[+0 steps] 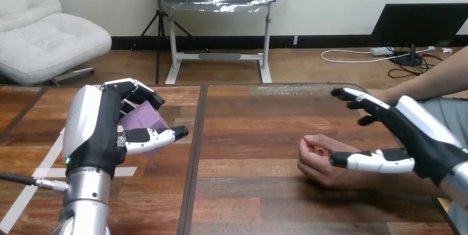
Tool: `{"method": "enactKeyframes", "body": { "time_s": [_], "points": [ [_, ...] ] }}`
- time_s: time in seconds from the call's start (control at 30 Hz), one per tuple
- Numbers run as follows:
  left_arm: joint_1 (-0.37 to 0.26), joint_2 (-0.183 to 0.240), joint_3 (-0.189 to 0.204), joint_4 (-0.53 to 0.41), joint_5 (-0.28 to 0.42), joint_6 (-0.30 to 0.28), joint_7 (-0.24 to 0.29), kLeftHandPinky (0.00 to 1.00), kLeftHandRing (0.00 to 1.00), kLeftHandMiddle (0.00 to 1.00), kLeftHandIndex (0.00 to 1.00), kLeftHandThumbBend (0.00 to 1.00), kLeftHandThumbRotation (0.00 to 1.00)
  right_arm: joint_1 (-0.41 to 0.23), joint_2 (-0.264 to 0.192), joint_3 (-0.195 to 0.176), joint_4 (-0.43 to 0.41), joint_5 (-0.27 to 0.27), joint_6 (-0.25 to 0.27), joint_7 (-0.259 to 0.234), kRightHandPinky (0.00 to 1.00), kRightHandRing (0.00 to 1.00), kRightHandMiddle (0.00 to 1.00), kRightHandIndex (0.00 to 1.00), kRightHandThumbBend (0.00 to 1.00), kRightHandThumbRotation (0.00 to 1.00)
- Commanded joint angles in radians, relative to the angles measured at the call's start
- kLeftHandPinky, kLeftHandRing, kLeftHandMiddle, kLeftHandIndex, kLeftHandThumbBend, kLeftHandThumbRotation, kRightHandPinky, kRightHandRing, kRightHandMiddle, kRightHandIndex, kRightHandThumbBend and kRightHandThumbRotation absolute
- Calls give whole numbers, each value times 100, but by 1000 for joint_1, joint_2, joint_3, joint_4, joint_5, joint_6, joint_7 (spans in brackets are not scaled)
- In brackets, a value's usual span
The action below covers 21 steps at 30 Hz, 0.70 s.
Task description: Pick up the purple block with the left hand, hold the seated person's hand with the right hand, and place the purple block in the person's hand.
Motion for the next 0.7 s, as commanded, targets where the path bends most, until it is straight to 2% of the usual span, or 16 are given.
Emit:
{"method": "enactKeyframes", "body": {
  "time_s": [0.0, 0.4, 0.67],
  "points": [
    [-27, -12, 26, -59, -5, -2, -1, 35, 39, 43, 42, 81, 0, -103, -45, 0, 53, -25, -44, -36, 83, 90, 92, 92, 89, 56],
    [-29, -16, 31, -54, -7, -15, -2, 37, 40, 44, 43, 81, 0, -149, -72, 36, 177, -104, -61, -85, 89, 90, 91, 91, 87, 49],
    [-32, -21, 34, -59, -16, -1, -17, 37, 40, 44, 43, 80, 0, -175, -78, 58, 244, -147, -69, -116, 89, 89, 91, 91, 89, 50]
  ]
}}
